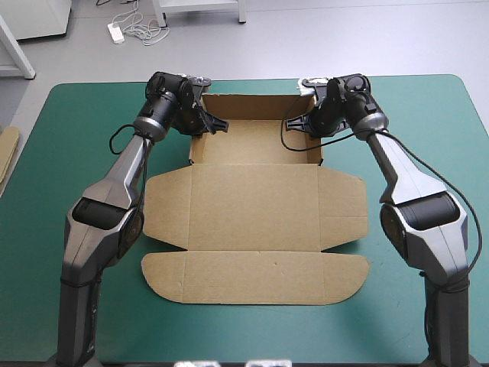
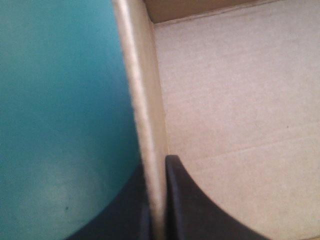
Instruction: Fold the box
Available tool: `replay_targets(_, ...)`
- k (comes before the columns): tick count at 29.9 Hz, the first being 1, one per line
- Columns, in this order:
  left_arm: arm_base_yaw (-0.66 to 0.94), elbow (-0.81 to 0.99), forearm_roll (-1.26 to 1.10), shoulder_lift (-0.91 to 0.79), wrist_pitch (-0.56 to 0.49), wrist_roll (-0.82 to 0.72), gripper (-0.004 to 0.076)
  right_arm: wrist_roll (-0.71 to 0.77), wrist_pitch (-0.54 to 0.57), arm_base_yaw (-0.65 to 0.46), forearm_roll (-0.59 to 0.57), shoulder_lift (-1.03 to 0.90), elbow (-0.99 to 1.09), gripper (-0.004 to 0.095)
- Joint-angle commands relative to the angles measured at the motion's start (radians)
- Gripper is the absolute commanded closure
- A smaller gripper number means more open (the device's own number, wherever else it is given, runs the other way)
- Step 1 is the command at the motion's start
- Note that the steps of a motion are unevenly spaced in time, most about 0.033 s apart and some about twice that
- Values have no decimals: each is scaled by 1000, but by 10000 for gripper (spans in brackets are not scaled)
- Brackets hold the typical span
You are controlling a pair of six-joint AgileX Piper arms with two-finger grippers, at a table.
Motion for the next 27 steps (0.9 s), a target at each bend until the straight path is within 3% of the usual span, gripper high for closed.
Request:
replay_targets(1, 10, -28, -4, -46, 43, 14, 733, -46, 9, 5, -36, -26, -21, 907)
replay_targets(16, 13, -11, -30, 7, 43, 21, 732, -58, 2, 5, -46, -15, -23, 906)
replay_targets(20, 13, -11, -29, 1, 20, 21, 713, -56, 4, 5, -50, -15, -23, 848)
replay_targets(23, 13, -11, -34, -9, 2, 21, 622, -52, 7, 5, -48, -17, -23, 754)
replay_targets(27, 13, -11, -34, -17, 11, 23, 391, -47, 10, 5, -44, -19, -23, 625)
